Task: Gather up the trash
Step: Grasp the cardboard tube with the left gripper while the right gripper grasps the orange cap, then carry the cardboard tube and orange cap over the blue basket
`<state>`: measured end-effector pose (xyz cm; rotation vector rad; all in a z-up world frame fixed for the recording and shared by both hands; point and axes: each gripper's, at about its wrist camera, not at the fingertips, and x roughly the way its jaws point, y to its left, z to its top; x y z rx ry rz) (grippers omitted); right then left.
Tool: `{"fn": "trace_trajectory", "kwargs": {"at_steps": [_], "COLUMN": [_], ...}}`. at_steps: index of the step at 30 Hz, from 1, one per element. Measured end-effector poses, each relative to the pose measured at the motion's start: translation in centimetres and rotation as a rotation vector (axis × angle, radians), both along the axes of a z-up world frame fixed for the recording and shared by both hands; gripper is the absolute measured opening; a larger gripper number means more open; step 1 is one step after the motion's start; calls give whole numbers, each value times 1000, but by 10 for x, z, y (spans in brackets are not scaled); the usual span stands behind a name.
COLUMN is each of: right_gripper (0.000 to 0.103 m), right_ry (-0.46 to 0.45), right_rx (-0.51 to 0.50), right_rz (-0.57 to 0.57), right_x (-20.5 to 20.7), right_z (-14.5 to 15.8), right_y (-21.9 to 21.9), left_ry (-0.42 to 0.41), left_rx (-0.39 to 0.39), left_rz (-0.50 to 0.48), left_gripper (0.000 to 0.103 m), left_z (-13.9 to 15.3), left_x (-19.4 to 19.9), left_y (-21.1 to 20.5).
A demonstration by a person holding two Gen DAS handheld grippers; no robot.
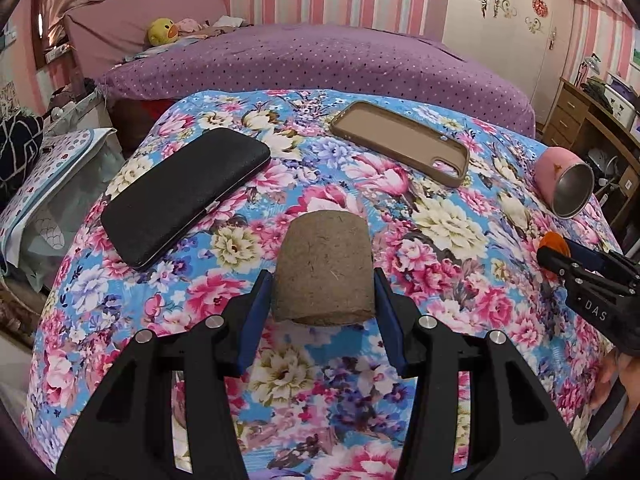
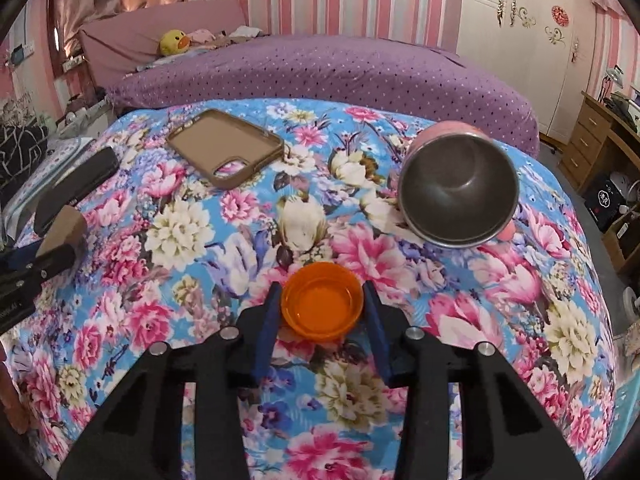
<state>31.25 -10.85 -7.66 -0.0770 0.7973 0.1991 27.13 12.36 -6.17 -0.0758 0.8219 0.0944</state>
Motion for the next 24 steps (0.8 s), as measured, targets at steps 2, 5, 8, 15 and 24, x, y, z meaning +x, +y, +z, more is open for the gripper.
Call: {"fn": "trace_trajectory", "kwargs": {"at_steps": [2,5,8,15,24], "right_gripper": [40,40,40,40,40], "right_ry": [-21,-40,-62,-113,-169], "right_rx": [10,13,10,-1,0], "right_rz": [-5,-16,-33,-100,-261], "right_x": [-6,-14,-27,-74,-135], "right_z": [4,11,21,40,56], "right_y": [-5,-17,-37,-102,-214], "left_ry": [-5,-15,-28,-58,-108], "left_rx": [12,29,19,4,-17], "left_rz": [-7,-17,-21,-70,-226], "left_gripper": [49,49,49,49,49], "left_z": [2,6,12,23,33], "left_x": [-2,-5,-9,-32,-75], "left_y": [-5,-13,-22,-71,-177]}}
